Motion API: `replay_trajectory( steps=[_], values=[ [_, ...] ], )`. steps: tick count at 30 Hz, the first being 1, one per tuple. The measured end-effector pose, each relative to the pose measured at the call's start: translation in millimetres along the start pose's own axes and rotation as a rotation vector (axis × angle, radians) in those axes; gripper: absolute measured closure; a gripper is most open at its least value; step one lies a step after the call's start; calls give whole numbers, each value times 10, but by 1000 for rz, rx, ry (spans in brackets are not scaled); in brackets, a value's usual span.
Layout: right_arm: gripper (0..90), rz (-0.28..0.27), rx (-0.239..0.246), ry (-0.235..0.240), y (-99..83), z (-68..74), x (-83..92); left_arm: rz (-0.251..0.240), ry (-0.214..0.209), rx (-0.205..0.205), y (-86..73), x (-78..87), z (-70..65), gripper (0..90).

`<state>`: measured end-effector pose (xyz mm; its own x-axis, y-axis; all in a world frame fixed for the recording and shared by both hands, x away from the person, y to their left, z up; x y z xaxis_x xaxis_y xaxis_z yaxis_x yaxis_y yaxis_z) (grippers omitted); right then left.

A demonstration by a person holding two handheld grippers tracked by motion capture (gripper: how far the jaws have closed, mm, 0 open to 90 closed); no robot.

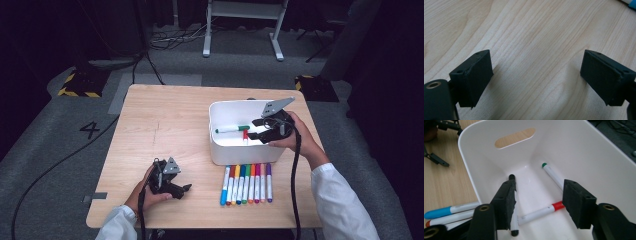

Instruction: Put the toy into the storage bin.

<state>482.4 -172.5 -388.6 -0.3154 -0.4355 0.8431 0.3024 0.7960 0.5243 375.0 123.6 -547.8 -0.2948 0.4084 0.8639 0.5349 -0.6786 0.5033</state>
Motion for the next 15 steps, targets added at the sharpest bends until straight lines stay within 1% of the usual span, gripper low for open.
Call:
replay_trajectory(
  steps=[1,6,7,9,11,13,15],
  values=[
    [377,-18,-21,-30,-23,-18,57,0,1,-1,0,0,1,109],
    [272,-76,-79,-102,-152,-42,302,0,0,0,0,0,0,109],
    [267,-83,-82,-112,-176,-44,338,1,1,-1,0,0,1,109],
    [254,-100,-96,-151,-252,-48,440,0,0,0,0,0,0,109],
    [253,-130,-115,-173,-336,-34,551,0,0,0,0,0,0,109],
    [252,-131,-131,-224,-443,-21,647,1,1,2,-2,1,-2,110],
    [252,-139,-131,-254,-566,5,727,1,1,3,-2,1,-4,110]
  ],
)
Point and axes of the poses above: each handheld gripper's, and its own axes: x roughly backward along the jaws, y roughly out of its top, z roughly to its left, the point moved 6 cm from there along -x, roughly forward along the jaws, and after that the axes turned 12 degrees about z, right-handed, at the moved point
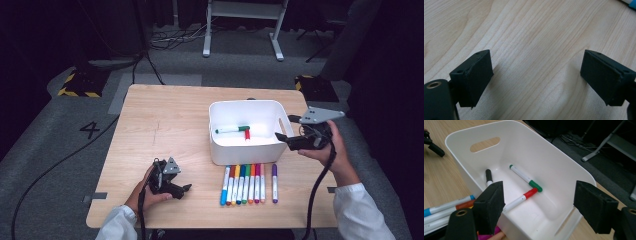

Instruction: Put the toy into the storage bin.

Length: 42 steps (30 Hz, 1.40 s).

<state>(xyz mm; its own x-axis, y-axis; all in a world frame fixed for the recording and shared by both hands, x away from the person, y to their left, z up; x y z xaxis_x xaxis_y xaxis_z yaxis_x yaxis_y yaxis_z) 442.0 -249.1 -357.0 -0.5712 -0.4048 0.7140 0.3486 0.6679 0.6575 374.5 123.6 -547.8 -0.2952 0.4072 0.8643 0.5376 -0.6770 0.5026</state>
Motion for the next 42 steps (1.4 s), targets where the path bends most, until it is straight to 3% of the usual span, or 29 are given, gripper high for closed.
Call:
replay_trajectory(
  steps=[6,9,11,18,23,25,31,33,42],
  values=[
    [260,-5,-64,-56,-463,-22,157,-1,1,1,0,-1,-1,111],
    [259,5,-109,-50,-697,10,164,-1,1,1,0,0,-1,111],
    [260,12,-141,-36,-859,55,123,-1,0,1,0,-1,-1,111],
    [282,145,-214,3,-1409,189,-217,-1,2,2,0,0,-1,111],
    [294,176,-275,54,-1602,224,-379,-1,2,1,0,0,-1,111],
    [294,209,-274,52,-1677,249,-457,-2,1,2,0,0,-2,111],
    [343,269,-357,50,-1876,240,-642,-2,1,2,0,0,-2,111],
    [372,257,-373,54,-1879,231,-656,-1,2,2,-1,0,-2,111],
    [575,242,-347,37,-1897,238,-658,-2,1,2,0,0,-2,111]
  ],
)
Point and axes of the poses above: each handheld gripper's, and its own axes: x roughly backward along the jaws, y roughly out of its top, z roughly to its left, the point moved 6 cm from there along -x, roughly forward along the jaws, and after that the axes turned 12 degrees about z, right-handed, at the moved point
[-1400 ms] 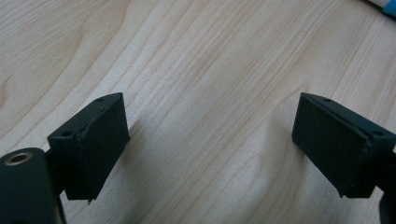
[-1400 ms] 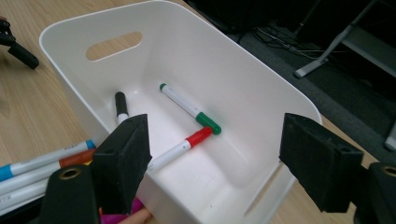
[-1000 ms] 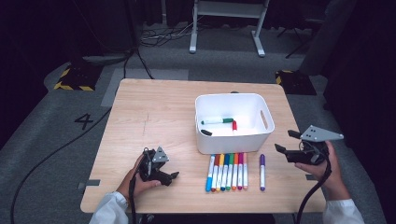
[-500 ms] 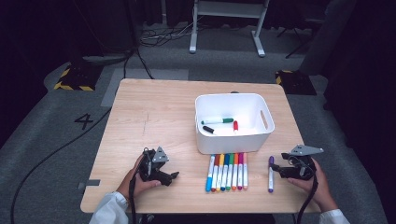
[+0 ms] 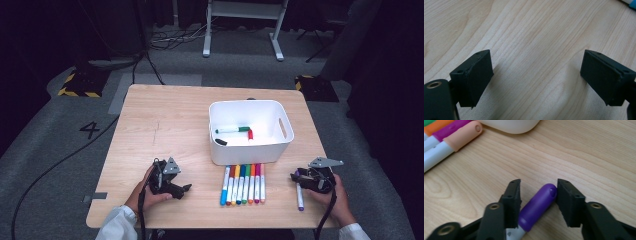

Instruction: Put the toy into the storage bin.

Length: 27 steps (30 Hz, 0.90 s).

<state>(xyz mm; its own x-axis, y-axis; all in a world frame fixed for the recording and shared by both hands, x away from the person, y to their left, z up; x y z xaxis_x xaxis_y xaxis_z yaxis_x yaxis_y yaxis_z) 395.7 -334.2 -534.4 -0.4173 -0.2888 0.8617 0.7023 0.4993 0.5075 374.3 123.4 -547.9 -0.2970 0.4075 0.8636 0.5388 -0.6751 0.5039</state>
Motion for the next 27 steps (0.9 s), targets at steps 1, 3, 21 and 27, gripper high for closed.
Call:
replay_trajectory(
  steps=[1,3,21,27],
  values=[
    [577,-5,6,1,-10,5,4,1,1,0,0,0,0,111],
    [536,1,2,-9,-29,6,19,0,0,0,0,0,0,111],
    [746,-17,27,13,-209,86,124,0,0,0,0,0,0,111],
    [747,-59,47,26,-179,68,156,0,0,0,0,0,0,111]
  ],
)
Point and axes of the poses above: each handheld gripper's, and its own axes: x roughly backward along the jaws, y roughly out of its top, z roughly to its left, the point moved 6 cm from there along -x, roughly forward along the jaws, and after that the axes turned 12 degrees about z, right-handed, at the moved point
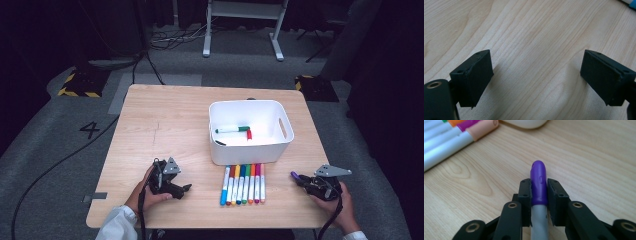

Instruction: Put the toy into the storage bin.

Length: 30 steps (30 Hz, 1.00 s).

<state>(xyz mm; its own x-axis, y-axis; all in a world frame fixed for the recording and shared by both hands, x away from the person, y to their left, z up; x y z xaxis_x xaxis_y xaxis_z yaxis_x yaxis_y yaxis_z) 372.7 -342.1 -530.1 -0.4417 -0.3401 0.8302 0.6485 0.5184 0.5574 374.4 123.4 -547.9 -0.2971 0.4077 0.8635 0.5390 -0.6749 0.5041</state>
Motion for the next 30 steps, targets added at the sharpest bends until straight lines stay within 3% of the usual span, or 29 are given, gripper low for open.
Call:
replay_trajectory(
  steps=[6,12,20,23,30],
  values=[
    [747,-104,13,23,129,-35,193,0,0,0,0,0,0,111],
    [747,-203,58,29,392,-46,455,1,1,0,0,0,0,111],
    [748,-308,166,33,961,-14,839,0,0,-1,0,0,1,111],
    [748,-333,203,14,1189,-4,964,0,1,-1,0,0,1,111],
    [748,-372,243,15,1639,16,1119,0,1,-1,0,0,1,110]
  ],
)
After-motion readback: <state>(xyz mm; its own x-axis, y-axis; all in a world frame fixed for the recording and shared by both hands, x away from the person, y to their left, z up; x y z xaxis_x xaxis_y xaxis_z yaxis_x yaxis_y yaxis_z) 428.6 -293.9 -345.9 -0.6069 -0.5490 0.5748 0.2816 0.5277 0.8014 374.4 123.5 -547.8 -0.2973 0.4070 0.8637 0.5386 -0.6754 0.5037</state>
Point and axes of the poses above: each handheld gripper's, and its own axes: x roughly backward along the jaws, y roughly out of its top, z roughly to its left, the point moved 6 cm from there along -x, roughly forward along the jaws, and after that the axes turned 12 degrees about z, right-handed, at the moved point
